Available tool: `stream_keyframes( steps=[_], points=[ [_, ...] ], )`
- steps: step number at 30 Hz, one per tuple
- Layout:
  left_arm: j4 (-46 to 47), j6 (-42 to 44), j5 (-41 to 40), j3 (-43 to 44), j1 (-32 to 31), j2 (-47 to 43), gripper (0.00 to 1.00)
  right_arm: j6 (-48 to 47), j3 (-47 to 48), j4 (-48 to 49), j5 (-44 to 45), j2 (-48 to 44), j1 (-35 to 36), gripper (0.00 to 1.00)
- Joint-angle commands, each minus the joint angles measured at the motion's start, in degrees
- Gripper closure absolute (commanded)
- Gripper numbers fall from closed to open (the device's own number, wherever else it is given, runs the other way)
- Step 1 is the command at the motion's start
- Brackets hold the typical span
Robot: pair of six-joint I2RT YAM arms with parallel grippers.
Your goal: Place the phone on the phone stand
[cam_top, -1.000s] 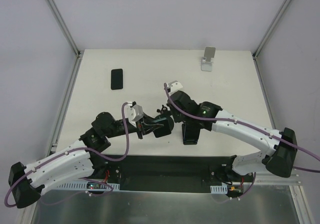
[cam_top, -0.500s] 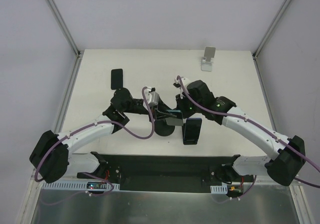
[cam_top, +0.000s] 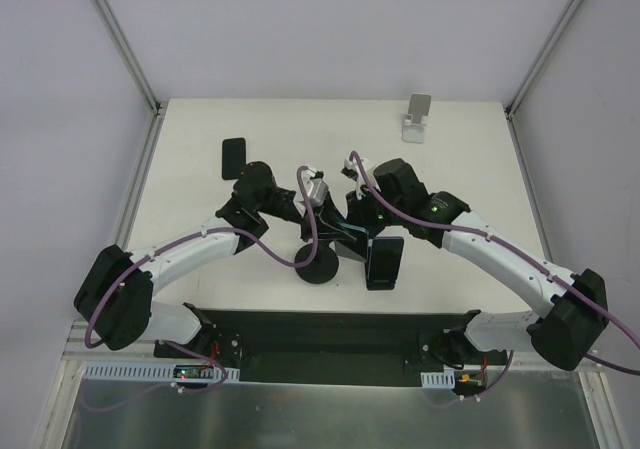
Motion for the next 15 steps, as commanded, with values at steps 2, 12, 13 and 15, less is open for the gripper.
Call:
stream_keyframes(
  steps=[2,12,13,15],
  points=[
    [-8.91,8.8,3.51,4.06,1.07,-1.8,1.0,0.58,1.21,7.05,-4.21,-0.88,0.31,0.99],
    [-22.8,15.84,1.5,6.08,3.36,-3.03,1.0,-2.41,1.83,4.85,-3.59,-0.7,0.31,0.99],
    [-23.69,16.71,0.45,6.17,3.36,-3.21,1.0,-2.33,1.83,4.84,-3.33,-0.79,0.31,0.99],
    [-25.98,17.42,-2.18,5.74,3.36,-4.08,1.0,-2.15,1.92,4.76,-2.36,-0.88,0.31,0.99]
  ],
)
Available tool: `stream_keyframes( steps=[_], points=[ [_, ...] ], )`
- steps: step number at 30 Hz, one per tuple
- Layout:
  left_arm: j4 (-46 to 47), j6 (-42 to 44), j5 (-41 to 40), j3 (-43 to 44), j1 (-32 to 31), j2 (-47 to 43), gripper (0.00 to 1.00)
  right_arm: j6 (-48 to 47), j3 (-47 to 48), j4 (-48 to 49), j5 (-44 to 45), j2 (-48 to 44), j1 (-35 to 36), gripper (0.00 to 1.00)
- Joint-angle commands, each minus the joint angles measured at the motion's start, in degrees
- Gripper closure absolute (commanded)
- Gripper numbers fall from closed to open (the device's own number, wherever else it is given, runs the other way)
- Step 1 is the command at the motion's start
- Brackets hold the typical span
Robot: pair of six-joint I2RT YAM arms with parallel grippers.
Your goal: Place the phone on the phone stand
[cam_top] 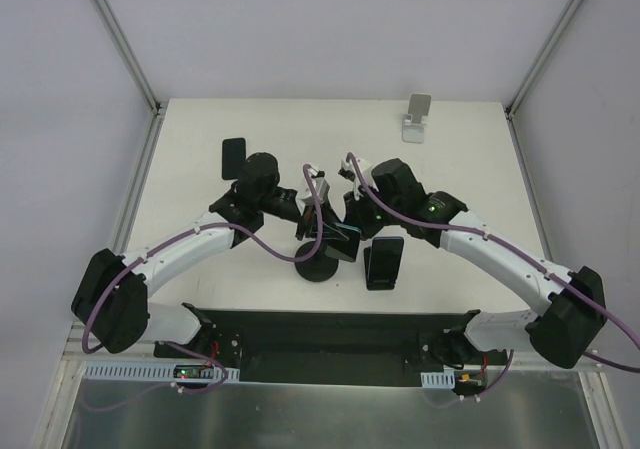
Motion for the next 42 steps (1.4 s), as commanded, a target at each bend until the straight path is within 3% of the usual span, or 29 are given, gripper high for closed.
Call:
stream_keyframes(
  steps=[1,3,7,8,10,11,15,20,24,29,31,32,35,39,42],
  points=[
    [-4.28,4.21,-8.62,1.73,0.78,-4.82,1.0,0.62,2.01,3.12,1.67,-1.51,0.18,0.99],
    [-3.32,2.97,-16.28,-1.15,0.43,-7.2,1.0,2.81,2.01,2.59,6.42,-1.69,0.18,0.99],
    [-1.99,0.77,-45.08,-6.44,-5.26,-15.1,1.0,10.55,-0.88,5.3,23.17,-4.66,3.07,1.0],
    [-1.99,0.77,-59.51,-7.05,-7.11,-15.9,1.0,14.22,-1.76,6.1,26.46,-5.11,4.39,1.0],
    [-1.91,0.42,-69.1,-8.64,-11.67,-17.4,1.0,17.84,-3.61,8.2,36.44,-6.25,8.95,1.0],
    [-1.3,-0.28,-77.93,-9.25,-12.66,-17.58,1.0,20.64,-3.96,8.65,39.47,-6.43,10.45,1.0],
    [0.82,-1.61,-90.81,-10.84,-16.62,-16.27,1.0,27.76,-5.2,10.5,54.33,-6.61,19.4,1.0],
    [9.13,-0.02,-93.32,-13.73,-17.85,-14.24,1.0,34.99,-3.36,10.59,68.31,-5.82,28.82,0.99],
    [12.59,0.15,-92.26,-17.42,-17.77,-14.33,1.0,36.31,-0.9,10.07,68.85,-4.42,33.48,1.0],
    [9.79,-0.02,-89.54,-17.6,-17.85,-14.68,1.0,36.94,-2.81,10.49,67.89,-6.43,34.81,1.0],
    [9.08,-0.55,-88.23,-17.87,-17.77,-14.94,1.0,35.8,-3.26,11.55,64.82,-8.09,35.25,0.86],
    [8.21,-0.64,-87.61,-17.78,-17.77,-15.03,1.0,33.87,-3.35,11.55,63.33,-8.63,35.51,0.63],
    [6.28,-1.08,-85.85,-17.08,-17.77,-14.77,1.0,30.45,-3.44,10.67,56.3,-11.35,35.69,0.39],
    [4.6,-1.42,-85.67,-16.64,-17.77,-15.38,1.0,27.71,-3.88,8.22,49.53,-16.35,36.13,0.28],
    [1.53,-2.21,-84.35,-16.03,-17.76,-16.7,1.0,22.11,-4.49,5.15,50.48,-20.12,36.13,0.21]
  ],
)
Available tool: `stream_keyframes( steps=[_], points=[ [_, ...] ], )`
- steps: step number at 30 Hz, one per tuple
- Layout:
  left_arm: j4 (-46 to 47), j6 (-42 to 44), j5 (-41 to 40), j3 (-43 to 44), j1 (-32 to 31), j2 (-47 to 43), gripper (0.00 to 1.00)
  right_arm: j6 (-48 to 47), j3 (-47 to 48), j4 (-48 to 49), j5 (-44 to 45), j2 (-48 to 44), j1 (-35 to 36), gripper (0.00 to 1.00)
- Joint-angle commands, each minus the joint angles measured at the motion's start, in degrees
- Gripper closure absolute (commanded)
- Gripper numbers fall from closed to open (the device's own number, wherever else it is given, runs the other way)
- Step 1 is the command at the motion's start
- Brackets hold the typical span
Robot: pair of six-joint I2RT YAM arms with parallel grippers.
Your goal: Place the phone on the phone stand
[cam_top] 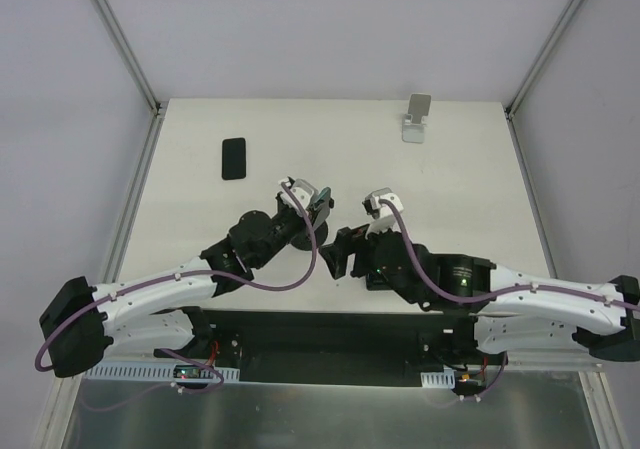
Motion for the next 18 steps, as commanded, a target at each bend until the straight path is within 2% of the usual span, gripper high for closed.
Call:
stream_keyframes(
  steps=[1,4,8,9,11,13,18],
  points=[
    [-7.81,-0.34,-0.83,1.09,0.59,-1.66,1.0,-8.41,0.51,-1.6,-3.31,-5.76,-0.33,0.16],
    [-11.76,-1.04,3.73,2.67,0.59,-3.77,1.0,-13.34,-1.68,-1.77,-5.75,-10.5,-3.66,0.13],
    [-18.09,-1.31,11.01,4.95,0.68,-8.24,1.0,-15.28,-4.5,-2.21,-13.66,-15.25,-13.31,0.12],
    [-19.41,-1.22,17.21,5.31,0.68,-9.3,1.0,-15.54,-4.94,-2.47,-15.59,-16.57,-14.73,0.12],
    [-21.26,-0.87,23.92,6.01,0.86,-12.28,1.0,-15.98,-6.25,-3.09,-16.83,-17.63,-18.06,0.11],
    [-23.01,-0.25,32.0,6.97,0.95,-13.7,1.0,-16.16,-6.79,-3.44,-18.59,-18.6,-19.75,0.11],
    [-23.02,0.71,40.99,6.89,1.12,-16.35,1.0,-16.42,-7.93,-3.88,-20.0,-19.57,-21.78,0.11]
  ],
)
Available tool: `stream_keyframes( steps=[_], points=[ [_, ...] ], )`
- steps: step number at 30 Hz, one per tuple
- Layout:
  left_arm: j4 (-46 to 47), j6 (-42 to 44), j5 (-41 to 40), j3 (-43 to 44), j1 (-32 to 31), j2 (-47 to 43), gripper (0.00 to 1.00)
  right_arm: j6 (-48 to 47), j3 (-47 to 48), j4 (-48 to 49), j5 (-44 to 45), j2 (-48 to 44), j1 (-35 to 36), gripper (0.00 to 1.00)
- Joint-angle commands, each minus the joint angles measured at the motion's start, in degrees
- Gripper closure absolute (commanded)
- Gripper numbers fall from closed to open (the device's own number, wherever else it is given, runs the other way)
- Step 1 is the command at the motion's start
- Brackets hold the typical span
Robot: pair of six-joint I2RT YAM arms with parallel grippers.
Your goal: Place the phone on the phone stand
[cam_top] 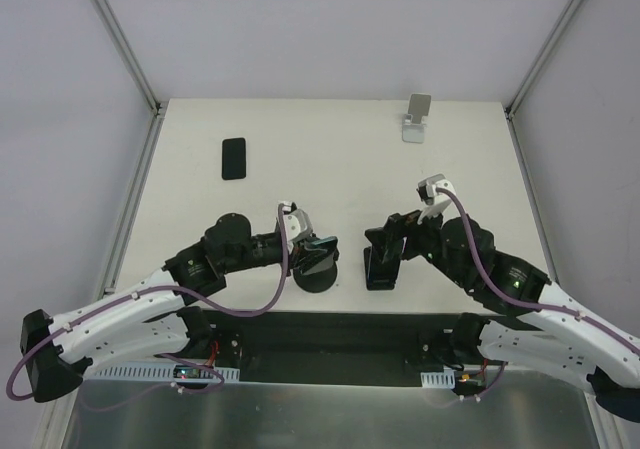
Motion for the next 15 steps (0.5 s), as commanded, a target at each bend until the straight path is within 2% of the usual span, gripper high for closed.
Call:
stream_keyframes(
  steps=[1,5,10,15],
  points=[
    [2.62,1.08,14.66,3.9,0.1,-2.29,1.0,-1.71,-0.67,-0.1,-3.61,-0.84,-0.79,0.11],
    [4.8,1.61,19.67,4.43,0.36,1.12,1.0,-1.71,-1.03,-1.15,-3.09,-1.45,-0.97,0.11],
    [13.59,-0.49,27.32,4.51,3.43,6.49,1.0,-1.62,-1.64,-1.68,-2.38,-2.94,-1.15,0.11],
    [16.15,-0.85,30.14,6.62,4.93,11.94,1.0,-2.33,-1.9,-3.0,-0.63,-4.88,-1.41,0.11]
  ],
)
